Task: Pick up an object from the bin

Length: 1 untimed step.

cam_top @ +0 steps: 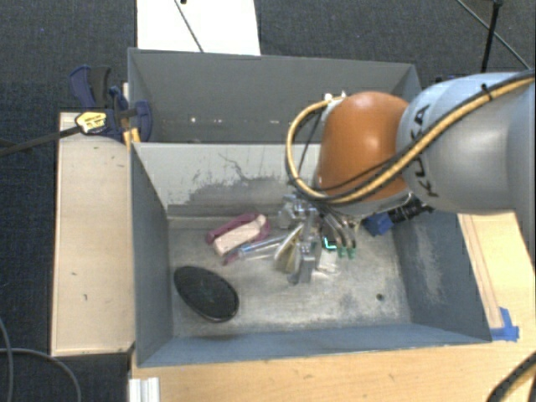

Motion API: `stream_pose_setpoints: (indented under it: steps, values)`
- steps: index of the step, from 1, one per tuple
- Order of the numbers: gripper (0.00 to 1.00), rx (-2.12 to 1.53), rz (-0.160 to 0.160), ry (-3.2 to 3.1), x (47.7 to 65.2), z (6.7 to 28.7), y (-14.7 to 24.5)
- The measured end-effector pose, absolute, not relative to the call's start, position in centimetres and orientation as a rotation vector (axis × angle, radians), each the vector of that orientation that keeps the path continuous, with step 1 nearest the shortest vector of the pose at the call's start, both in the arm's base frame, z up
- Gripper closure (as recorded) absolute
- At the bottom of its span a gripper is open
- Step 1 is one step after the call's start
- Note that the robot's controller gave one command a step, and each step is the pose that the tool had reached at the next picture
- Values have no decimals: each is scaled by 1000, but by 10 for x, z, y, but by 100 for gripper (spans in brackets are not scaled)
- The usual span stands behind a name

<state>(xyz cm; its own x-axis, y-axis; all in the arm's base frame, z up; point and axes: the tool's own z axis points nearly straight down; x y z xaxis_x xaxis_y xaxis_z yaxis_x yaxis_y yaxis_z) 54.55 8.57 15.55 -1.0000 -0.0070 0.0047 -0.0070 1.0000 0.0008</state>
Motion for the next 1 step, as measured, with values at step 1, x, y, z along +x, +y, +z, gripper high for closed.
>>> stream_pose_setpoints:
  steps: [1]
  values:
    - [0, 422, 0, -3115, 589, 75, 71]
